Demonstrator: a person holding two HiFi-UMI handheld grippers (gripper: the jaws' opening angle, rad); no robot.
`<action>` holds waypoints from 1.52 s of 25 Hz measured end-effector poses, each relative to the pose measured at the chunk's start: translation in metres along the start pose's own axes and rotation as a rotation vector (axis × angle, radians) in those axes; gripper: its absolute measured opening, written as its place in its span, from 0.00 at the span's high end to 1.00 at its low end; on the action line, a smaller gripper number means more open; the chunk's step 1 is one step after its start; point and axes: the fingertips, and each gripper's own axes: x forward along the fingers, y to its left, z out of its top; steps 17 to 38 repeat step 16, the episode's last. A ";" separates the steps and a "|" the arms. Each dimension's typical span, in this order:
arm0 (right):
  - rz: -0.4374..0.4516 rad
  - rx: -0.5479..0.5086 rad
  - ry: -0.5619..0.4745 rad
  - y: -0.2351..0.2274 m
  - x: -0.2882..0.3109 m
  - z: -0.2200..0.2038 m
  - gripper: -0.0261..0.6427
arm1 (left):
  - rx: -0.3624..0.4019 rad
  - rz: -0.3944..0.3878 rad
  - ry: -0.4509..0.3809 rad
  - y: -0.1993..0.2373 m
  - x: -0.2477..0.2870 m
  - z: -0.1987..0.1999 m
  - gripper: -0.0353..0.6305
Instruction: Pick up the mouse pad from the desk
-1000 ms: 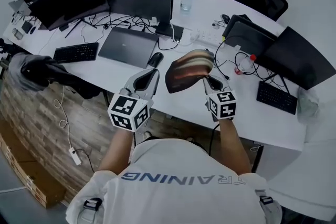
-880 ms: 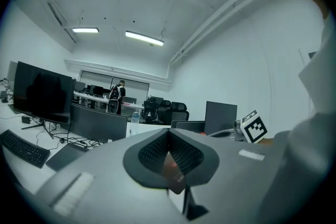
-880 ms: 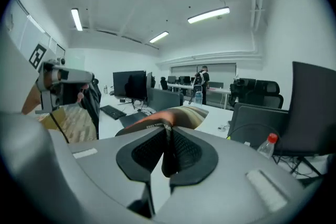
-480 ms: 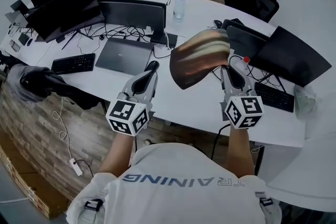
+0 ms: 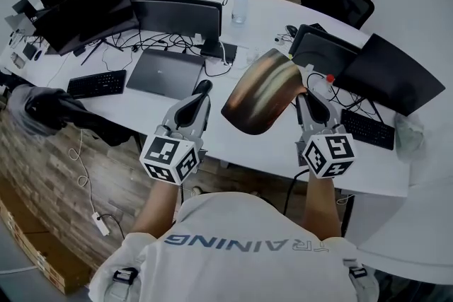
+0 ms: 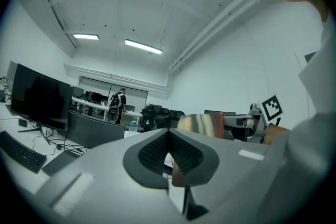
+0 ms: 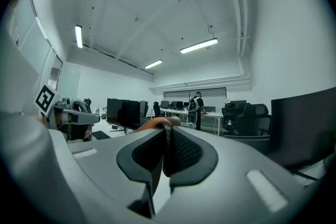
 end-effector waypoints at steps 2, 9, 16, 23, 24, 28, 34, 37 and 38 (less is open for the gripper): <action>0.004 0.005 0.001 0.001 -0.001 -0.001 0.88 | 0.007 -0.001 -0.012 -0.002 -0.003 0.002 0.95; 0.018 0.031 0.001 0.003 -0.004 -0.007 0.88 | 0.010 0.016 -0.006 -0.002 -0.012 -0.003 0.95; 0.037 0.040 0.002 0.008 -0.007 -0.007 0.88 | 0.007 0.018 -0.004 -0.006 -0.015 -0.004 0.95; 0.037 0.040 0.002 0.008 -0.007 -0.007 0.88 | 0.007 0.018 -0.004 -0.006 -0.015 -0.004 0.95; 0.037 0.040 0.002 0.008 -0.007 -0.007 0.88 | 0.007 0.018 -0.004 -0.006 -0.015 -0.004 0.95; 0.037 0.040 0.002 0.008 -0.007 -0.007 0.88 | 0.007 0.018 -0.004 -0.006 -0.015 -0.004 0.95; 0.037 0.040 0.002 0.008 -0.007 -0.007 0.88 | 0.007 0.018 -0.004 -0.006 -0.015 -0.004 0.95; 0.037 0.040 0.002 0.008 -0.007 -0.007 0.88 | 0.007 0.018 -0.004 -0.006 -0.015 -0.004 0.95; 0.037 0.040 0.002 0.008 -0.007 -0.007 0.88 | 0.007 0.018 -0.004 -0.006 -0.015 -0.004 0.95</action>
